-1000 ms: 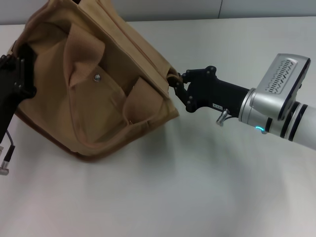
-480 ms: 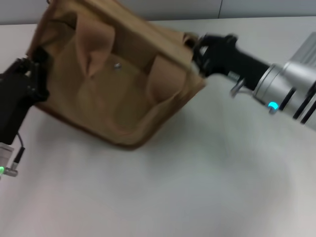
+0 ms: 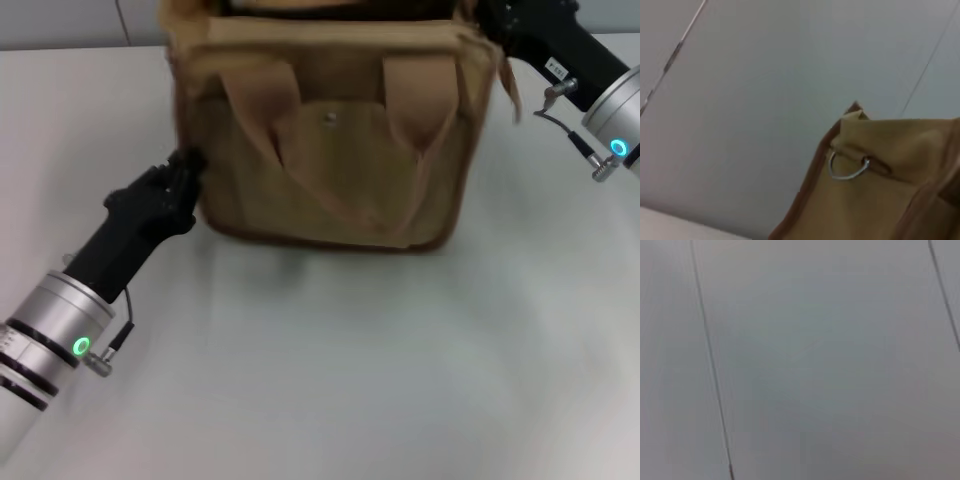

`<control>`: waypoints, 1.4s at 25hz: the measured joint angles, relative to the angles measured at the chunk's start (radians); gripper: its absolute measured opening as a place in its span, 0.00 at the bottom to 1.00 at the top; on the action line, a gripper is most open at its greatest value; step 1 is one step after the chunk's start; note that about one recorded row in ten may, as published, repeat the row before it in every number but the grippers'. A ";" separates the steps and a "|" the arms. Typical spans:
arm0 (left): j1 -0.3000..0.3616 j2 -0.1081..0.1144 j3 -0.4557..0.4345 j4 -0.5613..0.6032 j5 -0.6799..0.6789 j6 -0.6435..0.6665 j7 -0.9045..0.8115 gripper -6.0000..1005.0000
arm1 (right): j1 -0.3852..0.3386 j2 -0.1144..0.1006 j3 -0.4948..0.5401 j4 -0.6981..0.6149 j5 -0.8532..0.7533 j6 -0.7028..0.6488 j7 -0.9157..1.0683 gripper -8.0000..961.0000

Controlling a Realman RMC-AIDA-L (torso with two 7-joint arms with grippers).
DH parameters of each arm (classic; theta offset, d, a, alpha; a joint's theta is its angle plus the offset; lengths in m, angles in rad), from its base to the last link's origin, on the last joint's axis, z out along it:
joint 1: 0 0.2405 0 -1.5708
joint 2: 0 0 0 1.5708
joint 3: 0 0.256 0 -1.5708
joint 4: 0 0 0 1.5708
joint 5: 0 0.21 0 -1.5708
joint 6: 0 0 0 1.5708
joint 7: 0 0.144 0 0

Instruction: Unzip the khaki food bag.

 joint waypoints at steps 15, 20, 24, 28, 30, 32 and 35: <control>0.076 0.015 0.056 0.304 0.084 0.407 -0.179 0.51 | -0.164 -0.003 -0.048 -0.170 0.035 -0.285 0.213 0.51; 0.074 0.046 0.233 0.515 0.144 0.605 -0.302 0.62 | -0.259 -0.029 -0.252 -0.272 0.033 -0.536 0.279 0.74; 0.067 0.060 0.322 0.551 0.147 0.622 -0.323 0.75 | -0.302 -0.050 -0.472 -0.356 0.027 -0.700 0.278 0.85; 0.045 0.086 0.490 0.597 0.151 0.626 -0.351 0.83 | -0.321 -0.055 -0.677 -0.432 0.020 -0.789 0.285 0.88; 0.040 0.086 0.507 0.616 0.152 0.625 -0.363 0.83 | -0.317 -0.051 -0.723 -0.440 -0.003 -0.785 0.287 0.88; 0.040 0.086 0.510 0.627 0.152 0.625 -0.373 0.83 | -0.312 -0.049 -0.726 -0.439 -0.012 -0.782 0.287 0.88; 0.034 0.086 0.512 0.637 0.153 0.626 -0.383 0.83 | -0.305 -0.043 -0.728 -0.435 -0.028 -0.756 0.288 0.88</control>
